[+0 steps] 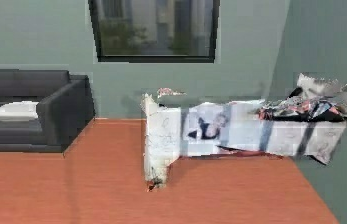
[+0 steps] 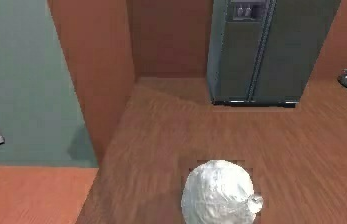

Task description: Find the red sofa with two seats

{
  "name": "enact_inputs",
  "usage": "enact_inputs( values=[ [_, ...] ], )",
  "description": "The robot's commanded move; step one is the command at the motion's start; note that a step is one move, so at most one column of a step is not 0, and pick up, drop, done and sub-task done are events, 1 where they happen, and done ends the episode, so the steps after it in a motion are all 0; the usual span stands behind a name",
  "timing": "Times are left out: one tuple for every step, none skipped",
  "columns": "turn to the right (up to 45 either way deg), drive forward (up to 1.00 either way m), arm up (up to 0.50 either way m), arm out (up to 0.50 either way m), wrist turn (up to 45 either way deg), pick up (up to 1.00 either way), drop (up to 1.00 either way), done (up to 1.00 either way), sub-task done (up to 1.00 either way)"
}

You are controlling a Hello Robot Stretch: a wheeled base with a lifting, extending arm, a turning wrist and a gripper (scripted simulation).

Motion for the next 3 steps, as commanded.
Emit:
enact_inputs(
  values=[
    [45.0,0.0,0.0,0.0,0.0,0.0,0.0,0.0,0.0],
    [0.0,0.95,0.0,0.0,0.0,0.0,0.0,0.0,0.0],
    [42.0,0.0,0.0,0.0,0.0,0.0,0.0,0.0,0.0]
  ],
)
